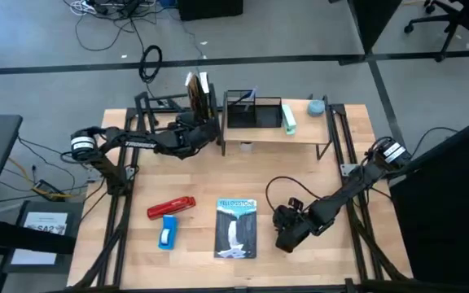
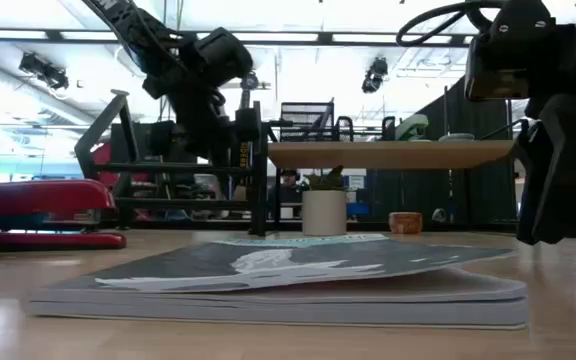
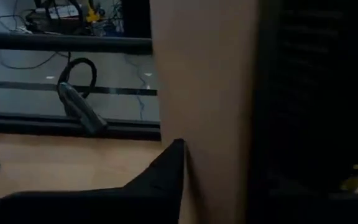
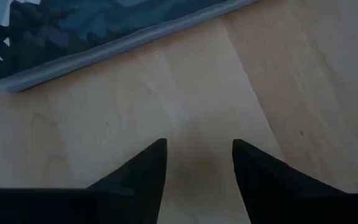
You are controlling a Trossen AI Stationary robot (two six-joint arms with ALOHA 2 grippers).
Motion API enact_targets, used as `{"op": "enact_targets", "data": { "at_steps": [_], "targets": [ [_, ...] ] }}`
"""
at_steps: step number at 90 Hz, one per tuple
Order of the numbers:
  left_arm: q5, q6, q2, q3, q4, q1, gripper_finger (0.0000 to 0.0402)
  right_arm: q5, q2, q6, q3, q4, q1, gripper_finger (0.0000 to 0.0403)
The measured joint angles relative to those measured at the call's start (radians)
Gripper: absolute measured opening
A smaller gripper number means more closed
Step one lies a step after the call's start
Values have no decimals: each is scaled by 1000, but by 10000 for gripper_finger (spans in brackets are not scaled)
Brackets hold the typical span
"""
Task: Stock shelves
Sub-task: Put the brown book on the black bookshelf
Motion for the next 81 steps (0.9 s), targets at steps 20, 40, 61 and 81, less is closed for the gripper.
{"op": "enact_targets", "data": {
  "at_steps": [20, 40, 61, 81],
  "targets": [
    [83, 147, -13, 0, 51, -10, 168, 0, 0, 0, 0, 1, 0, 156],
    [120, 263, -30, 1, 51, -31, 197, 0, 0, 0, 0, 5, 0, 156],
    [121, 365, -92, 2, 55, -46, 198, 0, 0, 0, 0, 9, 0, 156],
    [128, 426, -170, 3, 54, -58, 198, 0, 0, -1, 0, 12, 0, 156]
  ]
}}
